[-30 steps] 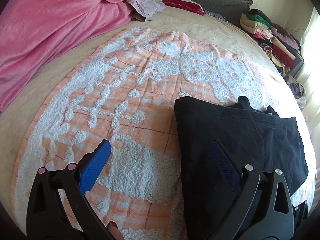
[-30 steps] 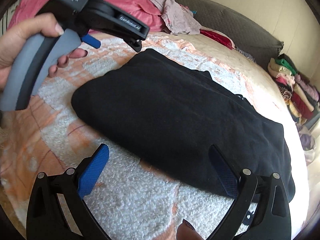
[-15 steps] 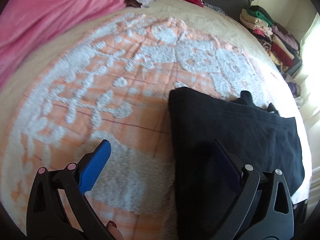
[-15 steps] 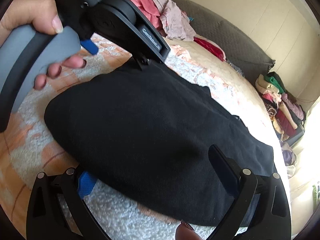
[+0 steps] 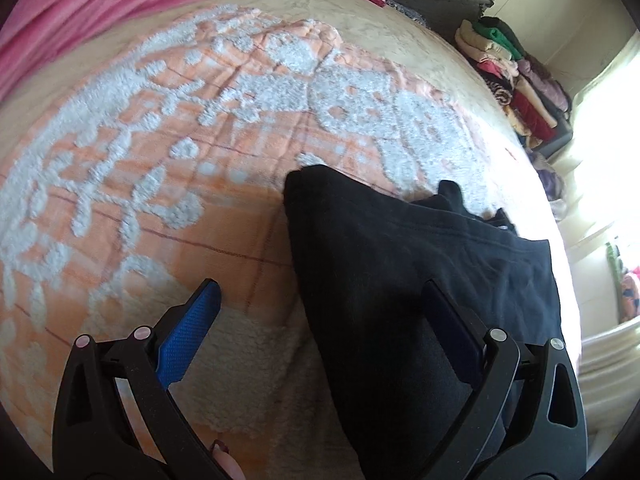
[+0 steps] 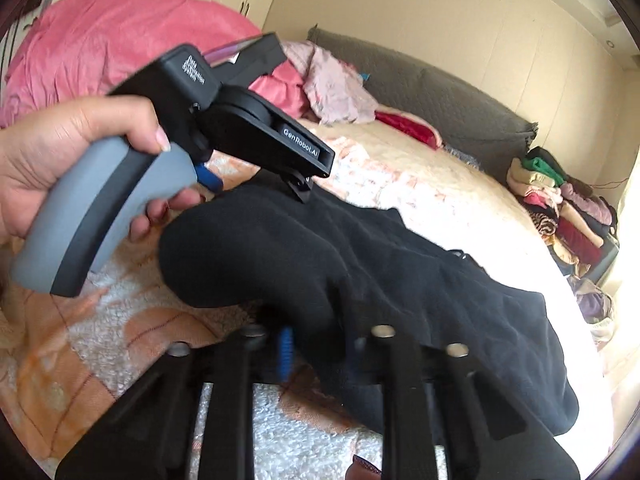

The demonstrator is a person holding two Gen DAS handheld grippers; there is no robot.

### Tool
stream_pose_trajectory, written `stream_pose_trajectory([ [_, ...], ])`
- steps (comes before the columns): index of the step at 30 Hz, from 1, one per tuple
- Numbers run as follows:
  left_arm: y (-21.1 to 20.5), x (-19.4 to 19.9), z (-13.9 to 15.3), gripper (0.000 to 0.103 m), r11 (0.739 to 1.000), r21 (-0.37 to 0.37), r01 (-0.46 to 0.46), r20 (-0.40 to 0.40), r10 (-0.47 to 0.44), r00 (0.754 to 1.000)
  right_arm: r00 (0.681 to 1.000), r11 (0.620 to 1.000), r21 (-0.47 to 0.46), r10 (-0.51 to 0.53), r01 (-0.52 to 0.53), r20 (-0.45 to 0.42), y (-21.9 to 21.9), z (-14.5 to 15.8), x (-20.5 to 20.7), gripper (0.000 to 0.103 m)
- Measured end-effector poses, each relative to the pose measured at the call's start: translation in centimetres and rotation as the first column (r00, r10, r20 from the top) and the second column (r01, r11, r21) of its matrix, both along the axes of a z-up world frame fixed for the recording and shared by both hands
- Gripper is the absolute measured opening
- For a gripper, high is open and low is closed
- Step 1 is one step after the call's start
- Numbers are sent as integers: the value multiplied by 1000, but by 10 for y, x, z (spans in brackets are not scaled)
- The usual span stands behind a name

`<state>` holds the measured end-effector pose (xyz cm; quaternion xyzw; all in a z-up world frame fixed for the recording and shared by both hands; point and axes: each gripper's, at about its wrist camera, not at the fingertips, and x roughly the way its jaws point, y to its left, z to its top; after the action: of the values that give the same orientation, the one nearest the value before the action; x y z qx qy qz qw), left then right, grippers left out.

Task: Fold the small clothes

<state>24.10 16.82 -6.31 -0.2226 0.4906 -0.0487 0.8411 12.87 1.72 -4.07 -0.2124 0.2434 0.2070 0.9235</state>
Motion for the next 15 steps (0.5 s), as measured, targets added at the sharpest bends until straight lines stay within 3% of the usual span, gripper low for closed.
stream_pose_trajectory([
  [6, -13, -1, -1, 93, 985, -169, 13, -5, -14, 1000, 999, 994, 104, -13, 18, -44, -18, 11, 3, 10],
  [8, -22, -3, 1, 84, 977, -213, 17, 4, -17, 1000, 999, 994, 109, -7, 11, -42, -21, 12, 2, 10],
  [10, -34, -4, 4, 54, 980, -198, 33, 6, -32, 999, 999, 992, 126, -9, 15, -47, -25, 14, 1, 10],
  [12, -49, -8, 9, 41, 984, -171, 41, 16, -39, 999, 998, 989, 148, -15, 23, -55, -31, 16, 0, 10],
  [15, -63, -11, 22, 32, 995, -98, 32, 33, -28, 999, 998, 982, 184, -20, 32, -64, -44, 17, 1, 9],
])
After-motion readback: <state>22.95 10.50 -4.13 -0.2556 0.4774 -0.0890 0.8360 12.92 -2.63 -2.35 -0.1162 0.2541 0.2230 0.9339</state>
